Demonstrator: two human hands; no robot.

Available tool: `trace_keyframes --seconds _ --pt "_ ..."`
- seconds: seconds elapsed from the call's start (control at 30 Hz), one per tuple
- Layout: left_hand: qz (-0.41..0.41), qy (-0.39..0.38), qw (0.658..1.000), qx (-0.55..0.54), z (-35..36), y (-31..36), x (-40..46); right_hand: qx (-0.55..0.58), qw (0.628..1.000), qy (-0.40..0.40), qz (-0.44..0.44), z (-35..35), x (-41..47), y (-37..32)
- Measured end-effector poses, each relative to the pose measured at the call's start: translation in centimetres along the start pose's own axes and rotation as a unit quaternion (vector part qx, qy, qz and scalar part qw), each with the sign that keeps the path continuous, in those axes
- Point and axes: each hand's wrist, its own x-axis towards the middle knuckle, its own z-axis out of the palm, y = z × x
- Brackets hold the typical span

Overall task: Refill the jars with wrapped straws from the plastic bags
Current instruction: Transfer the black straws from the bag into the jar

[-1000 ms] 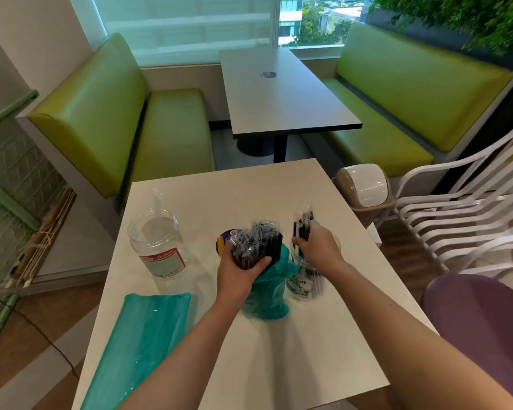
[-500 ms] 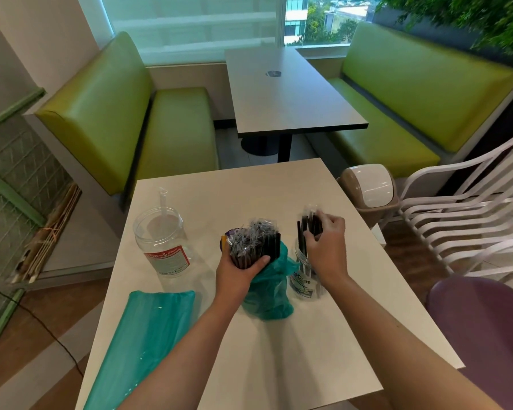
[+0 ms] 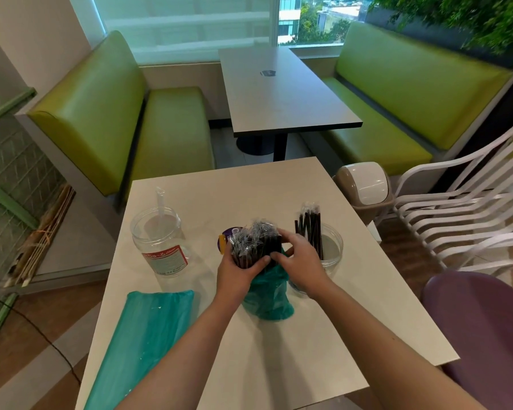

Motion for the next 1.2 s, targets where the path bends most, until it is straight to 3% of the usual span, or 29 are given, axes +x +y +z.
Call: trace_keyframes --seconds 0.2,0.5,0.77,1.2 --pt "0.000 -0.004 1.000 0.001 -0.1 -0.1 0.0 -0.006 1.000 0.006 0.027 0.3 0.0 0.7" --pt "0.001 0.002 1.000 0.021 0.1 0.1 -0.5 0.076 0.997 0.022 0.026 0.0 -0.8 1.5" --pt "-0.002 0.011 1.000 0.025 0.2 0.6 -1.0 0.108 0.992 -0.026 0.053 -0.5 -1.1 1.0" --pt "0.000 -0.003 1.000 0.028 0.3 0.5 -1.5 0.072 0.997 0.006 0.027 -0.3 -1.9 1.4"
